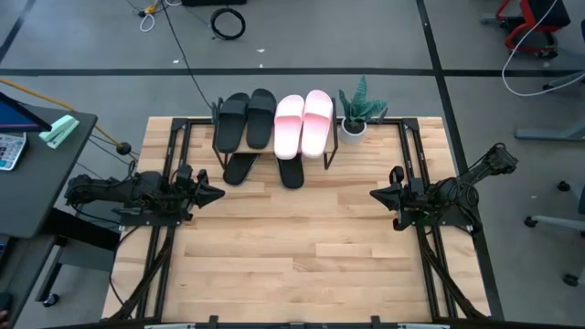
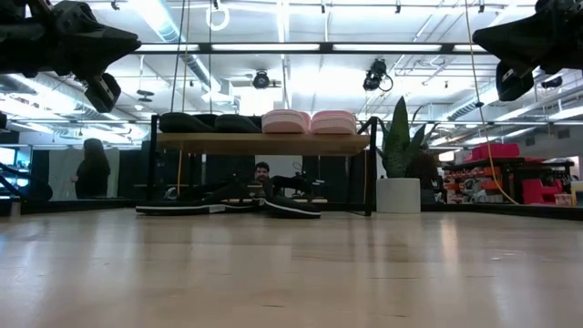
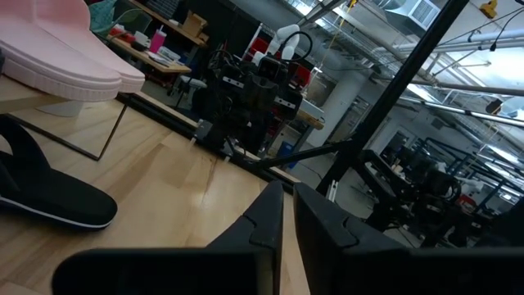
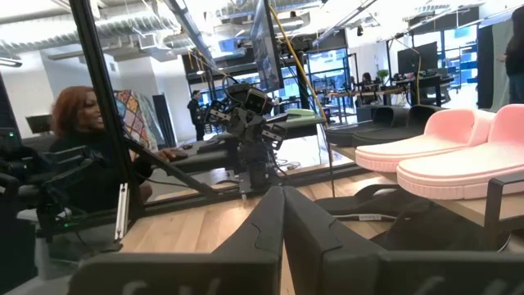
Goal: Pick and place slides into the shelf
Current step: Return to Home Position
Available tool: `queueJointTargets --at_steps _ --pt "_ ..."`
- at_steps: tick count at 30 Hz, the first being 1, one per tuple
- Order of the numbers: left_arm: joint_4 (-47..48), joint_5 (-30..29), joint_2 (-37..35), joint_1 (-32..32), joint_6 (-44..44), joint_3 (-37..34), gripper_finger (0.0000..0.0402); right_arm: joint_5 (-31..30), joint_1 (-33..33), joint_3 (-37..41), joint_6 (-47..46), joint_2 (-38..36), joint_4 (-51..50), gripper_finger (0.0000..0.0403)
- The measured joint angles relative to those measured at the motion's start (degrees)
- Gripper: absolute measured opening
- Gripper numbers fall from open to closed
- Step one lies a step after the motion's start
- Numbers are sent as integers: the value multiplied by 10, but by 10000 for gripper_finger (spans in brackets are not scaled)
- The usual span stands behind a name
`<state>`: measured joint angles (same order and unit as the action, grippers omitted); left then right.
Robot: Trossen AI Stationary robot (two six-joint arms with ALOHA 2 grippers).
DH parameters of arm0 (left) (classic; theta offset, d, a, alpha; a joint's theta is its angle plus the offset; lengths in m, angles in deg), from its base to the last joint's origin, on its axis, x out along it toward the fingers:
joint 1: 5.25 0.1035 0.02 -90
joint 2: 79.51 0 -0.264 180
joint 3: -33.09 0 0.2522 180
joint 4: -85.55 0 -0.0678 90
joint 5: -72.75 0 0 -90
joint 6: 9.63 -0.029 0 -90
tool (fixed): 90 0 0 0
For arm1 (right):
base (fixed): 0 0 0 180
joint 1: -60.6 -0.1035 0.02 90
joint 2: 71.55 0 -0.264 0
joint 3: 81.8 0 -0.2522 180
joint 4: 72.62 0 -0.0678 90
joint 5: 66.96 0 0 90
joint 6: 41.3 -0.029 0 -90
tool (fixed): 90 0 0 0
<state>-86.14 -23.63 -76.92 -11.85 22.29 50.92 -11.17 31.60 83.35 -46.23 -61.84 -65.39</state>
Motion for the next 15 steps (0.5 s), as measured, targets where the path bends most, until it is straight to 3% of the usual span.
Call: queueJointTargets --at_steps 15 --pt "0 0 0 0 0 0 24 0 0 0 0 0 0 16"
